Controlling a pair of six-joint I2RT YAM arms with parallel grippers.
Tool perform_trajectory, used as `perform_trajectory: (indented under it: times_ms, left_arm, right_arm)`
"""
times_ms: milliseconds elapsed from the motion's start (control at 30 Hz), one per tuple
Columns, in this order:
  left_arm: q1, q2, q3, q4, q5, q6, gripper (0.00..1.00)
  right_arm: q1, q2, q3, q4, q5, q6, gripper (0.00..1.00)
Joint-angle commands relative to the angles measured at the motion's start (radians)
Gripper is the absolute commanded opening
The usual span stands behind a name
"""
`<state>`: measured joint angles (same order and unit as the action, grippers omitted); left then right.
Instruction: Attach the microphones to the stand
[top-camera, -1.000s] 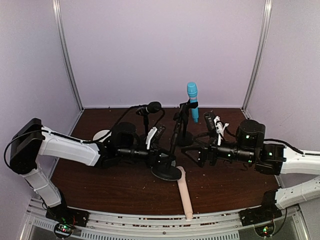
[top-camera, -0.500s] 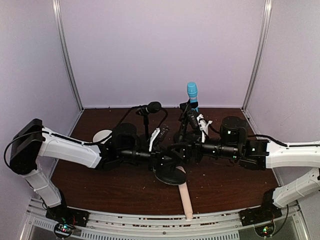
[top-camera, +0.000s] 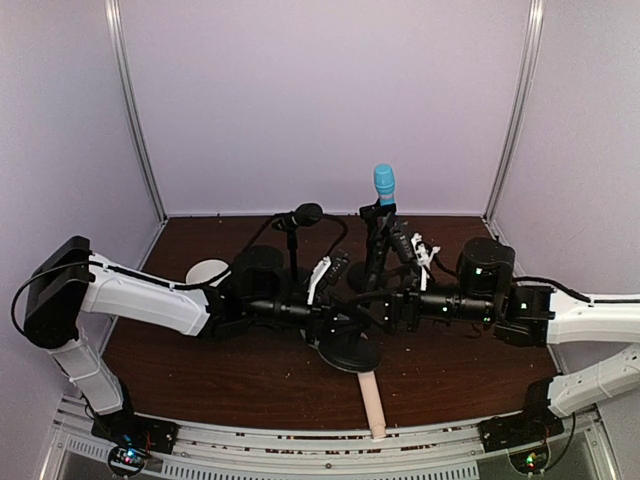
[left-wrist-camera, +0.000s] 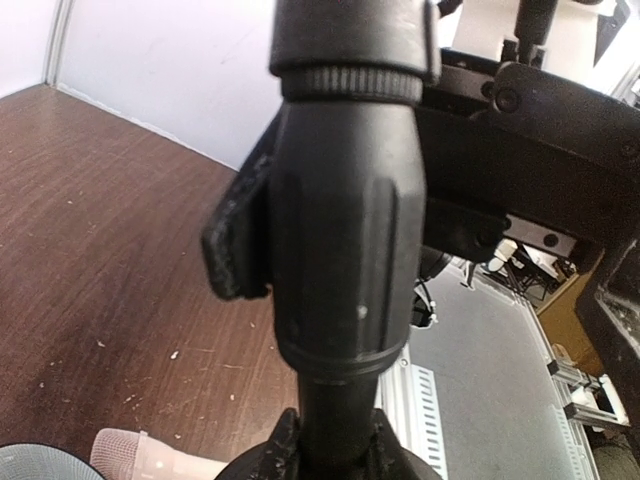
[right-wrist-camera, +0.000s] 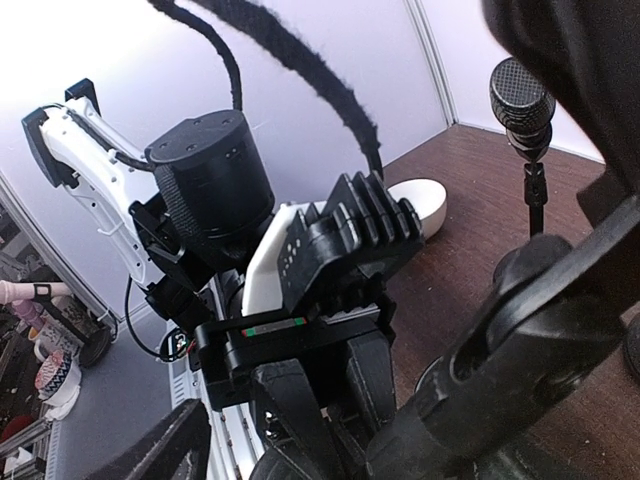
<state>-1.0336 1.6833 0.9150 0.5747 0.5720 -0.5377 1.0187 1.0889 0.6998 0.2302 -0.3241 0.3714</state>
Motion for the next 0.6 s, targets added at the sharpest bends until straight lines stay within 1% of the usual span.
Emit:
perform_trajectory:
  times_ms: [0,267,400,500,567]
  left_arm:
    - [0.052,0.014,0.033,0.034,-0.098,-0.049,0.00]
    - [0.063,-0.027,0.014,0.022,-0.110,-0.038,0.00]
    - [0.063,-0.048,0.000,0.029,-0.096,-0.022,0.00]
    - [0.063,-0.061,-0.022,0.076,-0.059,-0.015,0.00]
    - [0.063,-0.070,-0.040,0.141,-0.017,-0.013,0.00]
  right_arm:
    - [0.048,-0.076,-0.020,0.002,-0.095,-0.011,0.85]
    - [0.048,-0.151,-0.042,-0.070,-0.091,-0.050,0.85]
    - [0.043,-0.181,-0.048,-0.114,-0.038,-0.086,0.85]
    - [0.024,-0.186,-0.068,-0.104,-0.020,-0.100,0.84]
    - [0.002,-0.184,-0.092,-0.065,-0.036,-0.098,0.81]
